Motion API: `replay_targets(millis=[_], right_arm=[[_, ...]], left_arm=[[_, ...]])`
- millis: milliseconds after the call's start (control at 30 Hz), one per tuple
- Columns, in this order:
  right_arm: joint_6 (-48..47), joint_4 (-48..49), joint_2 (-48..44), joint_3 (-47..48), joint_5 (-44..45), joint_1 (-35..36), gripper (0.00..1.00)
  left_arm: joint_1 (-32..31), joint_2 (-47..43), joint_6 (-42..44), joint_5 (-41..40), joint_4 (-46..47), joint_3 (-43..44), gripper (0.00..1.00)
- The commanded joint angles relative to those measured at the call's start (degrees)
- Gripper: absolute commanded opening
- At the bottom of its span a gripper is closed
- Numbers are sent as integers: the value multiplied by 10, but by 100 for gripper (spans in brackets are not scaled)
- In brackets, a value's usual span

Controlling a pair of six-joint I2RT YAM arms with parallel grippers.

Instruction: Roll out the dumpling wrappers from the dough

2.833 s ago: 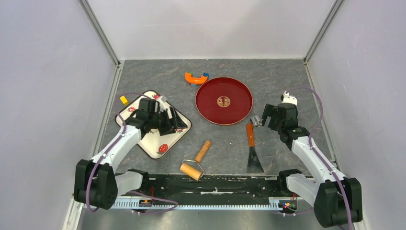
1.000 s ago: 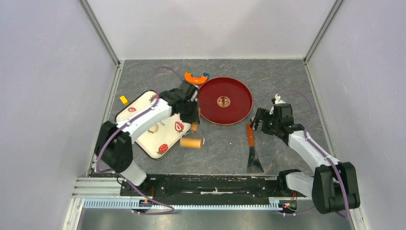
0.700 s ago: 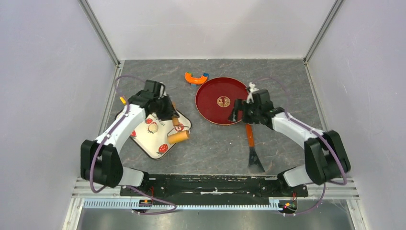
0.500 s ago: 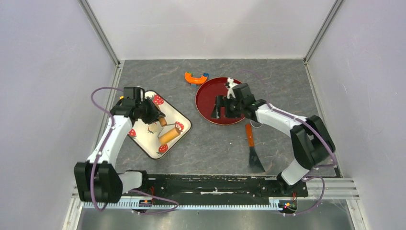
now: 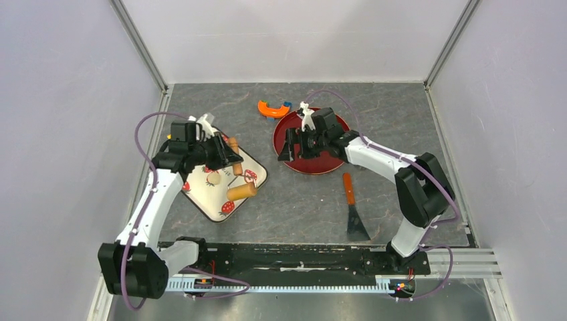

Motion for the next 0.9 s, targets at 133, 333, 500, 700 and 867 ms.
replay_targets(millis=[133,333,500,700,867], right_arm=[[-4,15,-76,-22,-101,-78,92],[3,12,-127,-62,-186,-137,92],[-21,20,-156,-65,-271,-144,91],[40,99,-167,-91,-342,-144,84],[117,174,-155,-114,-370,-143,79]], left_arm=[[-148,74,139,35,-41,86,2],[-266,136,169,1,-43,138,2],[-315,186,184,32,-42,186,2],[-338,206,191,21,-44,222,2],[-359,212,225,-32,-81,248,2]])
